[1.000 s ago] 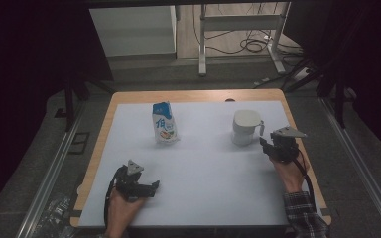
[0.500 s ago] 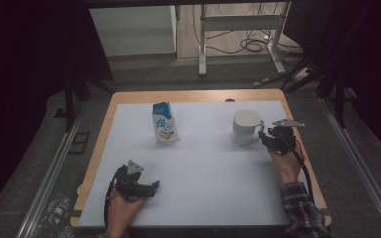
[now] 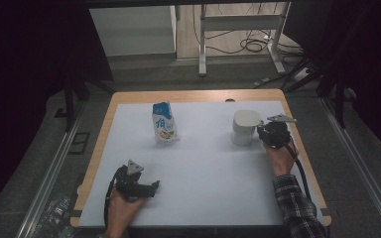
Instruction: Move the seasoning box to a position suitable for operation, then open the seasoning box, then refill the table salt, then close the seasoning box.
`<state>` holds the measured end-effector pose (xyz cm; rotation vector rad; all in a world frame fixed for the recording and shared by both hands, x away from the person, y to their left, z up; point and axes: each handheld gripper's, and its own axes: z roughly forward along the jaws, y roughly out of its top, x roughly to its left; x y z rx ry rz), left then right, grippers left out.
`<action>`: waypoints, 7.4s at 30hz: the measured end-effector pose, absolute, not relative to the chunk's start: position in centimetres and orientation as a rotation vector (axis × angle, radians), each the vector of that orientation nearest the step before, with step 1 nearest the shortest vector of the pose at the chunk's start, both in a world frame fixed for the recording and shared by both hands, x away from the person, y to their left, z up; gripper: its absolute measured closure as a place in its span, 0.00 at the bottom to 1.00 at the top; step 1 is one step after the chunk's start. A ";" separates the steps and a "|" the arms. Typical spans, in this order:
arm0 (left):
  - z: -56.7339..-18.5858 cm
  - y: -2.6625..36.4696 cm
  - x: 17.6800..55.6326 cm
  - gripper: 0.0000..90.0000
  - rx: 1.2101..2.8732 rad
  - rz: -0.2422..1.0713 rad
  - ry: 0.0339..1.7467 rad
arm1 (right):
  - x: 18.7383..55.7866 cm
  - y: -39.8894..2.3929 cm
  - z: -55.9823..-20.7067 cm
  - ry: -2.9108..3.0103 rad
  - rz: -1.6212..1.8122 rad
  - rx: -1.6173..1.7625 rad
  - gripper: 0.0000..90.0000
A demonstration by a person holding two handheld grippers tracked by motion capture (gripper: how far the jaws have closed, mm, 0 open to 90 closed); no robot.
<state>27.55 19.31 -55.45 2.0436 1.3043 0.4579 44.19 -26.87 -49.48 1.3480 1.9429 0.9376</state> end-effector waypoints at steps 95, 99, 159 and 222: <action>-55.4 19.3 27.5 0.00 2.044 0.459 1.306 | 37.0 -19.5 -50.6 2.205 1.271 1.048 0.75; -55.4 19.3 27.5 0.00 2.044 0.460 1.306 | 36.7 -19.7 -50.4 2.215 1.249 1.018 0.73; -55.5 19.3 27.5 0.01 2.038 0.462 1.305 | 37.1 -19.8 -43.2 2.347 1.285 0.917 0.99; -55.5 19.3 27.5 0.01 2.042 0.460 1.305 | 37.5 -19.7 -44.8 2.346 1.276 0.946 0.99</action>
